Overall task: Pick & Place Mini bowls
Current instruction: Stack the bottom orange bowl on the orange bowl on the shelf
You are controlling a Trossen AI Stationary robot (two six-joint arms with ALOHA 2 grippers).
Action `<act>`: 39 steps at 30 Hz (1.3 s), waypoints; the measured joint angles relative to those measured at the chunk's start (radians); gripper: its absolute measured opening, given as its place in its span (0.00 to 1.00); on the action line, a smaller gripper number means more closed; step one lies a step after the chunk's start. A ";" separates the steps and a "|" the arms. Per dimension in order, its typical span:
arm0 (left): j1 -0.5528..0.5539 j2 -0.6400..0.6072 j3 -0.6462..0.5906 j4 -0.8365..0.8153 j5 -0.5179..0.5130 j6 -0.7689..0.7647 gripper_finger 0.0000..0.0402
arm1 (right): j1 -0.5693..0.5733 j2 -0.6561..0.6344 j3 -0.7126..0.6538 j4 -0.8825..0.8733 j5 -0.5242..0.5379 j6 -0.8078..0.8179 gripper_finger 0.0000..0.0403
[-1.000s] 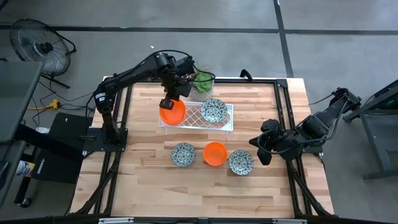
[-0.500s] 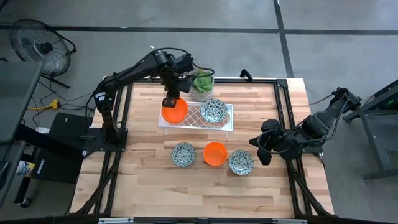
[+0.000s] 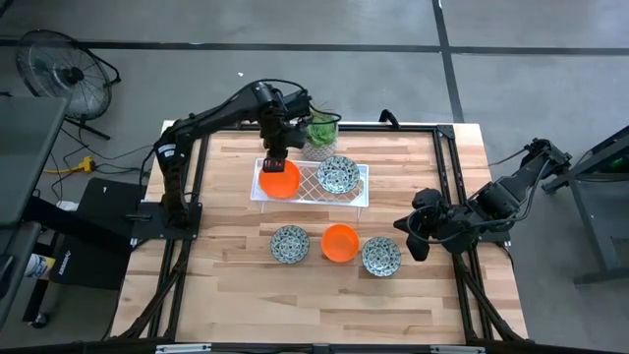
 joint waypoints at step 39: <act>-0.001 -0.032 0.000 -0.019 -0.031 0.127 0.46 | 0.000 0.000 0.000 -0.016 -0.011 0.000 0.03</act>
